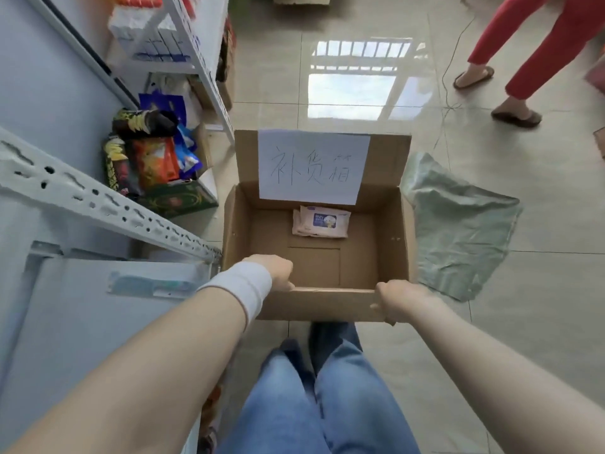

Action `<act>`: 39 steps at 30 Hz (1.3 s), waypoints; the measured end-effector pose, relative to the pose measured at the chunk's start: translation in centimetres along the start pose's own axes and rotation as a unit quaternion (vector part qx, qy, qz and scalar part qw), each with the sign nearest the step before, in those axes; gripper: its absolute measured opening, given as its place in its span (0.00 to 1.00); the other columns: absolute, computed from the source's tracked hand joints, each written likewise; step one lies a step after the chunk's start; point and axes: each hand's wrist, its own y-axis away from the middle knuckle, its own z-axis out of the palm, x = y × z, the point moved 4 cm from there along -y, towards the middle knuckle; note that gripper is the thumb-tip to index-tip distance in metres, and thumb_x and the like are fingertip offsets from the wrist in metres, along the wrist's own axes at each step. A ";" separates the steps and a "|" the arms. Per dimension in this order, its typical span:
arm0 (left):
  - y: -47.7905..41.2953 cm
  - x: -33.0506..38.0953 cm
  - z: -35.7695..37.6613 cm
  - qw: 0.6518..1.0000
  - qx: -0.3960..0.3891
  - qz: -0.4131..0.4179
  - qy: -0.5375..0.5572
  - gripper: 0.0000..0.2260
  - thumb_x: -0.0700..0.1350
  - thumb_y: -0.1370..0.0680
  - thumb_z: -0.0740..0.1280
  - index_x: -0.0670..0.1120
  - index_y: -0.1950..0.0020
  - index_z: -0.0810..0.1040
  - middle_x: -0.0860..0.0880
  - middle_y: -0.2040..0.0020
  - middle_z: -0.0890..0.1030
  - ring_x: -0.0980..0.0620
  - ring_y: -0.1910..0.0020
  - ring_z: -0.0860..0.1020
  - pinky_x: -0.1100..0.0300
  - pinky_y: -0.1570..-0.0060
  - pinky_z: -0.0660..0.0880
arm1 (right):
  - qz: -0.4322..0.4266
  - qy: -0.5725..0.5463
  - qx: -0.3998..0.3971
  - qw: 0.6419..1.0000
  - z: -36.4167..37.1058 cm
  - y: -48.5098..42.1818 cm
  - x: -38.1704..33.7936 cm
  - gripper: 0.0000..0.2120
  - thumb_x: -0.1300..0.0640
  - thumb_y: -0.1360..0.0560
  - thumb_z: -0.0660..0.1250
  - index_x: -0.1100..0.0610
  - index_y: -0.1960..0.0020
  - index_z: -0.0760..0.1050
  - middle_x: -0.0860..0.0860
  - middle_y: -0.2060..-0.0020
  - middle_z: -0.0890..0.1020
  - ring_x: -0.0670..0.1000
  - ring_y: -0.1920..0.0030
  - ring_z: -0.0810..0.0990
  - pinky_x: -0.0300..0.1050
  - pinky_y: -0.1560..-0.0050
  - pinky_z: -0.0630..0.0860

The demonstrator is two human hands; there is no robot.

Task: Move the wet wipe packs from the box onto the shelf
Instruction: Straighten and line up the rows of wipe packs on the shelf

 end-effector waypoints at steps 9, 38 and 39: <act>-19.4 -2.7 0.8 0.966 -0.022 -0.027 0.258 0.21 0.54 0.21 0.58 0.48 0.29 0.65 0.47 0.32 0.72 0.48 0.34 0.71 0.56 0.36 0.67 | 0.032 -0.376 -0.010 0.926 -0.1 -20.5 1.5 0.38 0.40 0.28 0.66 0.57 0.26 0.56 0.57 0.31 0.70 0.56 0.33 0.70 0.49 0.36 0.70; -46.7 -6.8 3.4 0.722 0.119 -0.119 0.671 0.20 0.48 0.29 0.73 0.45 0.41 0.73 0.47 0.45 0.80 0.50 0.52 0.79 0.61 0.61 0.77 | 0.064 -0.737 -0.036 0.672 11.4 -36.7 2.9 0.08 0.61 0.31 0.73 0.53 0.53 0.79 0.45 0.62 0.86 0.41 0.62 0.84 0.33 0.64 0.80; -46.1 -6.7 3.6 0.694 0.128 -0.114 0.699 0.18 0.47 0.28 0.73 0.45 0.41 0.73 0.46 0.46 0.80 0.49 0.52 0.80 0.59 0.60 0.78 | 0.065 -0.738 -0.030 0.671 11.2 -36.1 2.9 0.09 0.61 0.30 0.72 0.53 0.52 0.79 0.46 0.59 0.85 0.42 0.61 0.83 0.35 0.64 0.80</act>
